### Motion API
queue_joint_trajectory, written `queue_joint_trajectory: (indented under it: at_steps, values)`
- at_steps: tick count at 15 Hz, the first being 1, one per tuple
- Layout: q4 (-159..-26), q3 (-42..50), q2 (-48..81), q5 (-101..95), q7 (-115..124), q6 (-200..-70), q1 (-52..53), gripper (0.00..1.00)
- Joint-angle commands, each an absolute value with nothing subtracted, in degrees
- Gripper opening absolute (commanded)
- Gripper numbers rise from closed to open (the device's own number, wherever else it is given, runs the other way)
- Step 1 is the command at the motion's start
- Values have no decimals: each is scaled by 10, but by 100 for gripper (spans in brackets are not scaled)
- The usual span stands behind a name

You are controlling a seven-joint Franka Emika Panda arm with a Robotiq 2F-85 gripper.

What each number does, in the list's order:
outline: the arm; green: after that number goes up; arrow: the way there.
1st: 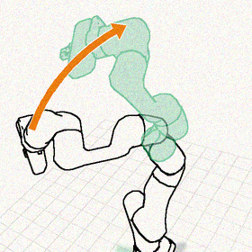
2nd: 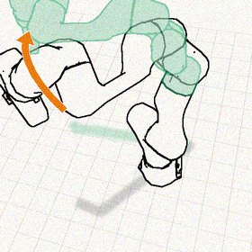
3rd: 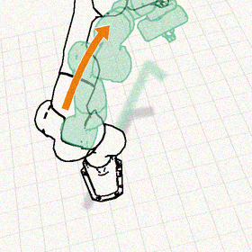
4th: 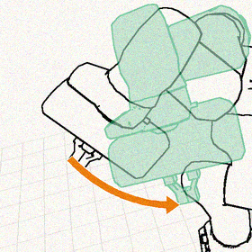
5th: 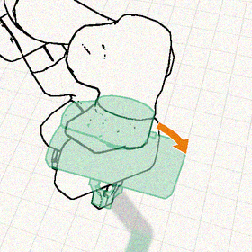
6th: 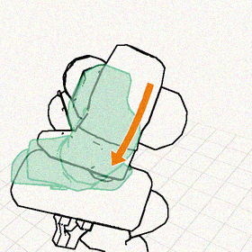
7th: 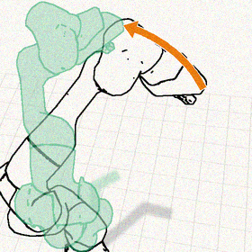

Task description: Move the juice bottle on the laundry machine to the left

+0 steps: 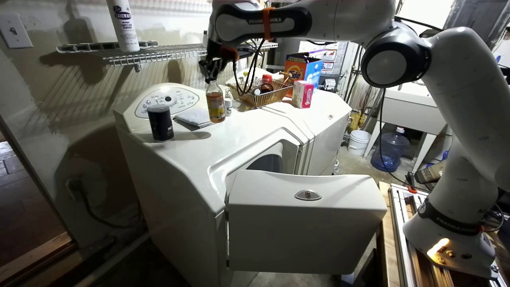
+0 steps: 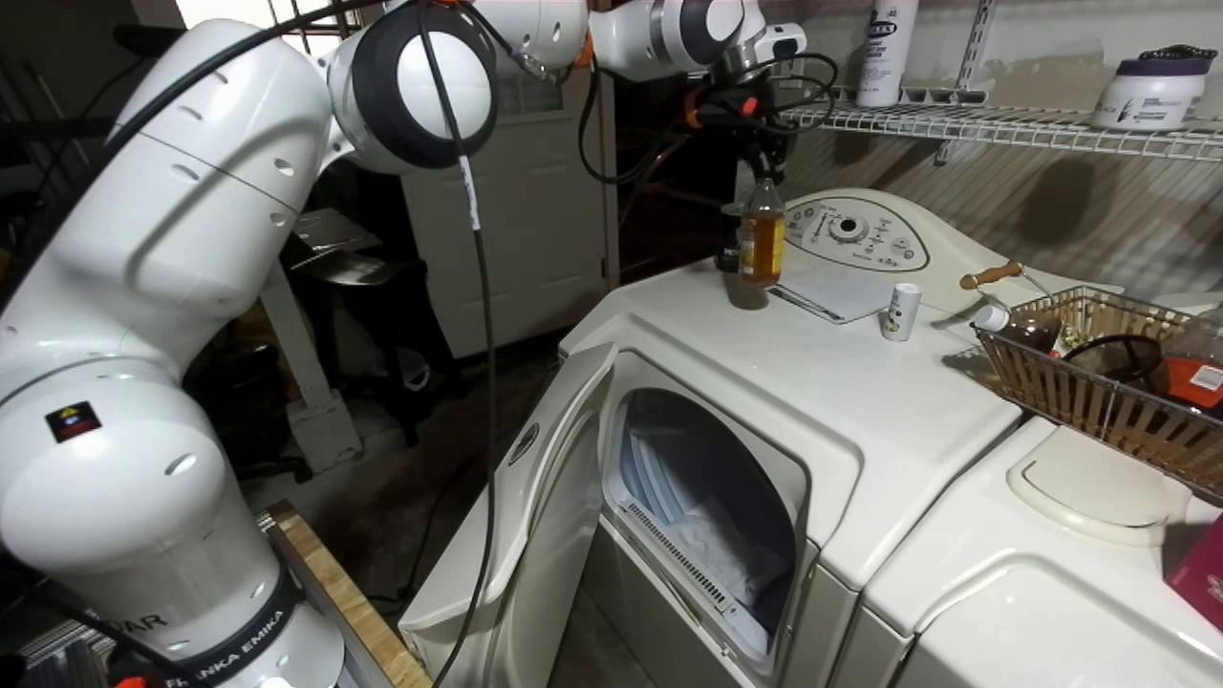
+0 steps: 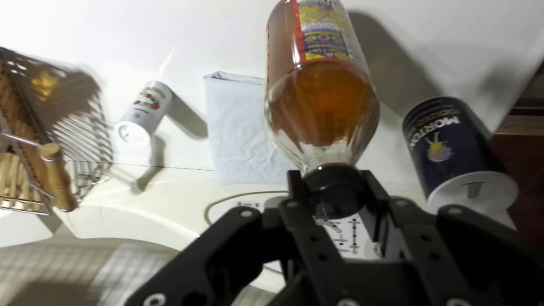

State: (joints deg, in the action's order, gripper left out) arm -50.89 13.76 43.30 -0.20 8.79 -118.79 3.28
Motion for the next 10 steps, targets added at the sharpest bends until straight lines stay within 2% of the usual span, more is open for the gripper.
queue_joint_trajectory:
  at_steps: [1,10]
  values:
    - [-528,153,402,16,121,-1182,-2,10]
    - [-514,168,412,67,197,-1179,-109,10]
